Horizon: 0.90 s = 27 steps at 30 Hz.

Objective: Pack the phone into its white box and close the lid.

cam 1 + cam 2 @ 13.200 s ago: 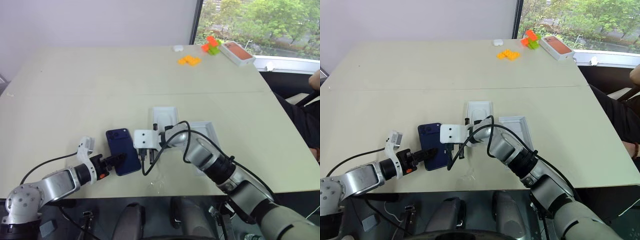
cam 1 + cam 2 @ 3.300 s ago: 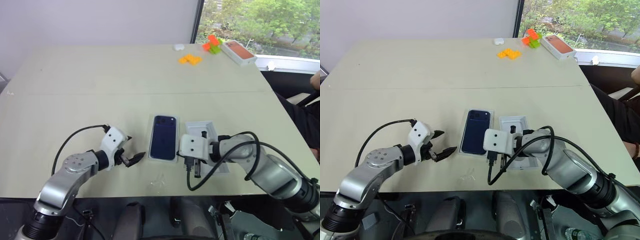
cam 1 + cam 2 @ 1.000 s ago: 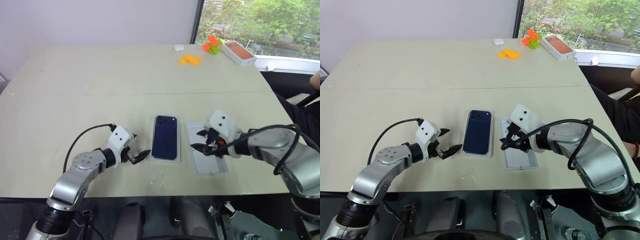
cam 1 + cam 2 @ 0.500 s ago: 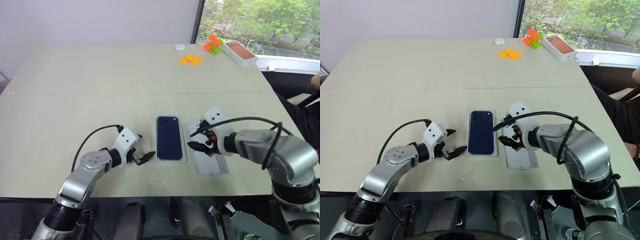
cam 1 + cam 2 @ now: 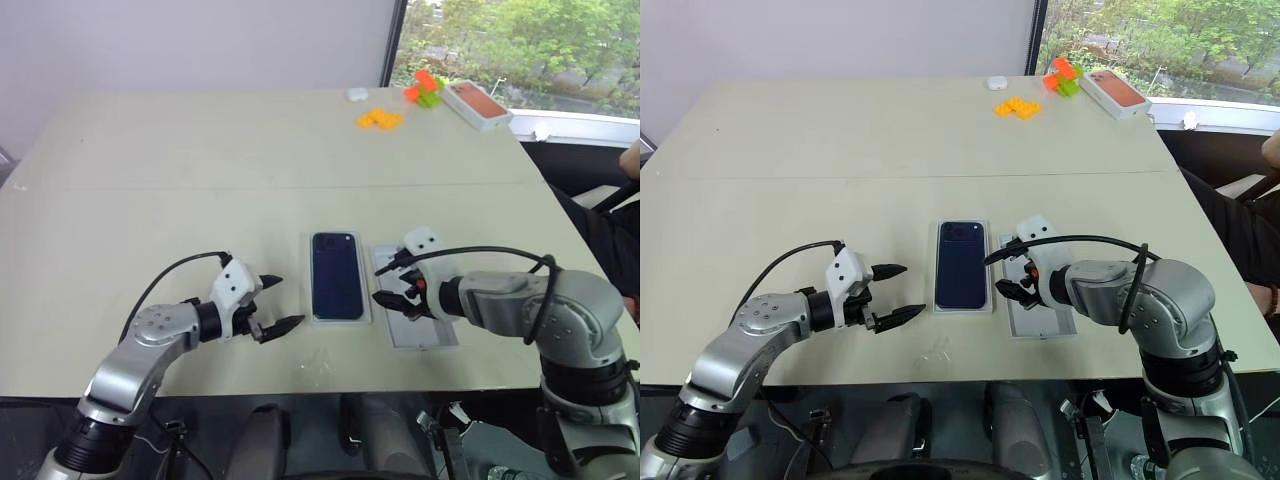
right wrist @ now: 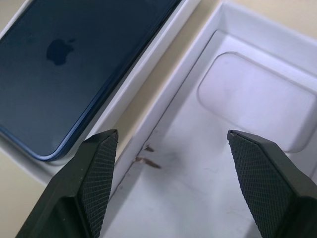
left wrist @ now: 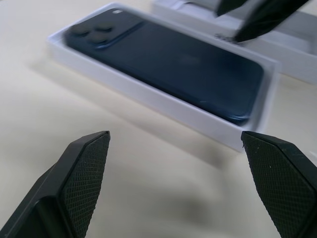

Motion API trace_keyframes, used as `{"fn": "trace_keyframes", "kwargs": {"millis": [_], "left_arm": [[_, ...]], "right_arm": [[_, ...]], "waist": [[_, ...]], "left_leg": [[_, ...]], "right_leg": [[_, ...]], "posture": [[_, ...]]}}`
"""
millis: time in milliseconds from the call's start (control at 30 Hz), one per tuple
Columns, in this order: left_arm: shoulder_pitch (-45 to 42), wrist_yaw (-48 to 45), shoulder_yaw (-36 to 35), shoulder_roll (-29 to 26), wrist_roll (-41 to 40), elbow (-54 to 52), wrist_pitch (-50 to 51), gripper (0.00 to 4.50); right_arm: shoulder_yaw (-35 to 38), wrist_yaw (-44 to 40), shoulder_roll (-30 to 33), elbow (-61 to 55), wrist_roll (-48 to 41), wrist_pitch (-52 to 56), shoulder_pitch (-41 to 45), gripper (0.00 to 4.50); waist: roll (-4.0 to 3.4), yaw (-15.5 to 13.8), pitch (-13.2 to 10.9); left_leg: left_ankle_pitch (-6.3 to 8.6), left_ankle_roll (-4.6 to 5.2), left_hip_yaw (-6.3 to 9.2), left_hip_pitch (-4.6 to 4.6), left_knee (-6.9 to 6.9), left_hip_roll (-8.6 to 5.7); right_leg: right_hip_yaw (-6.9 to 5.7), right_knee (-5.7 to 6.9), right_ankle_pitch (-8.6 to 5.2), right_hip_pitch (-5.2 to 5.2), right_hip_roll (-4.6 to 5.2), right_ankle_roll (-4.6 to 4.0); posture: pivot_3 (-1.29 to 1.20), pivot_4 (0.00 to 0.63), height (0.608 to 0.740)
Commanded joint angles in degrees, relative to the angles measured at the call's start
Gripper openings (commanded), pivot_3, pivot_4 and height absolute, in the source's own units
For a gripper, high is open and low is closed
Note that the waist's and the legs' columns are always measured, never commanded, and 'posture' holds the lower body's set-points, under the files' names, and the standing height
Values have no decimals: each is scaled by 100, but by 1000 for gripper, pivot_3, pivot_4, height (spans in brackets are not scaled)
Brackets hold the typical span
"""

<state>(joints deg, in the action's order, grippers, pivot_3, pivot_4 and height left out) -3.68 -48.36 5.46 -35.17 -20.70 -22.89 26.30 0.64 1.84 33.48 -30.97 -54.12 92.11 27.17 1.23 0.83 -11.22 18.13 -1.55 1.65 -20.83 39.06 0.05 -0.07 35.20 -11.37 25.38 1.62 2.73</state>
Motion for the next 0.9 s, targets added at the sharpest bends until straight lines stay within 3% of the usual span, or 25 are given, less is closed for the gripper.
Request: {"fn": "trace_keyframes", "kwargs": {"millis": [33,100,167,400,700,800,900], "left_arm": [[138,-267,-20,-70,-87,-211,-377,4500],[244,-401,-28,-76,-122,-193,-541,4500],[333,-467,-36,-76,-95,-140,-675,4500],[516,-644,-44,-105,5,84,-1099,4500],[598,-596,-147,-72,46,314,-1330,4500],[488,-449,-429,-81,12,555,-1331,4500],[347,-375,-690,-110,-112,726,-1216,4500]], "right_arm": [[75,539,89,49,-599,39,43,3681],[67,832,95,124,-869,39,53,3681],[73,1131,95,213,-1107,39,59,3143],[102,2016,31,539,-1792,39,150,25],[930,3484,-468,1164,-2559,-145,866,25],[1089,3608,-430,1315,-3285,-657,1507,25],[1027,3935,-592,1430,-4912,-1921,1522,25]], "waist": [[0,0,0],[0,4,0],[0,4,0],[0,0,0],[-4,22,-1],[-12,34,-3],[-7,28,0]], "left_leg": [[0,0,0,0,0,0],[0,1,0,-2,0,2],[1,1,0,-6,0,2],[1,2,0,-10,1,7],[3,5,-4,-39,1,24],[3,6,-5,-38,1,27],[3,8,-10,-54,0,37]], "right_leg": [[0,-1,0,0,0,0],[1,-2,-1,1,0,0],[0,-3,-1,4,-1,0],[0,-7,-2,5,1,0],[0,-8,-1,18,-12,0],[0,-5,0,30,-17,-1],[-2,3,15,59,-30,17]], "posture": [[0,150,740],[0,150,740],[0,150,740],[0,150,740],[0,150,740],[0,150,740],[0,150,740]]}}
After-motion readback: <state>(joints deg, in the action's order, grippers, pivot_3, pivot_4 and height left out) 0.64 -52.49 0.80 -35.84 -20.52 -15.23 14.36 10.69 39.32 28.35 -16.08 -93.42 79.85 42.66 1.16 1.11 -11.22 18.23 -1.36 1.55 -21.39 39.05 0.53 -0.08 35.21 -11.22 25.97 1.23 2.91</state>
